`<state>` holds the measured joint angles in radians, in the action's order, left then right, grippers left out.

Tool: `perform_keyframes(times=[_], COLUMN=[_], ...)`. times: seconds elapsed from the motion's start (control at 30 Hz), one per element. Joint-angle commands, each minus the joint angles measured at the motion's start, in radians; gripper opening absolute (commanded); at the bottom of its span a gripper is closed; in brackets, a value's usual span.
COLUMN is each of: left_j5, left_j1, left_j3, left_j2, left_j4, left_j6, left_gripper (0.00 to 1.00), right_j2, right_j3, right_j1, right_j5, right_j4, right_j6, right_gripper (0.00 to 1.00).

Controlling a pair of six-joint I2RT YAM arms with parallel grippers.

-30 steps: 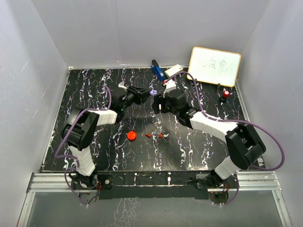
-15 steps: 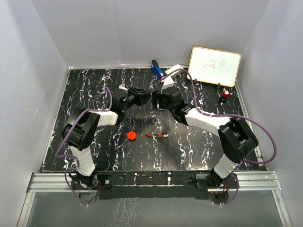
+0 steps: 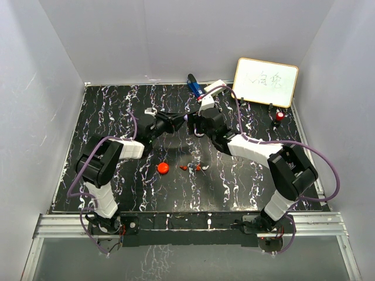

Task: Insert the wireless bluetooth earbuds into the charging case
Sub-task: Close the charging case, then place the charging case at the center of the board.

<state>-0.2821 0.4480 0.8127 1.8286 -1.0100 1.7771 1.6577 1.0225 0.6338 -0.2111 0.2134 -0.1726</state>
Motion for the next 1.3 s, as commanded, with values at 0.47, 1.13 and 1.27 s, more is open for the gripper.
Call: perform_keyframes(times=[0.47, 1.13, 1.27], left_j5=[-0.063, -0.291, -0.277], left_j1=[0.008, -0.358, -0.366], left_j3=[-0.044, 0.05, 0.119], left_j2=[-0.04, -0.011, 0.018], left_j4=[-0.114, 0.306, 0.43], left_j6=[0.065, -0.419, -0.533], left_gripper=[0.0, 0.0, 0.0], right_j2=[-0.059, -0.184, -0.226], right_j3=[-0.082, 0.007, -0.03], right_j1=[-0.073, -0.107, -0.107], right_j5=[-0.153, 0.184, 0.179], right_j4=[0.205, -0.196, -0.176], right_j6=[0.04, -0.069, -0.09], right_gripper=[0.67, 0.98, 0.99])
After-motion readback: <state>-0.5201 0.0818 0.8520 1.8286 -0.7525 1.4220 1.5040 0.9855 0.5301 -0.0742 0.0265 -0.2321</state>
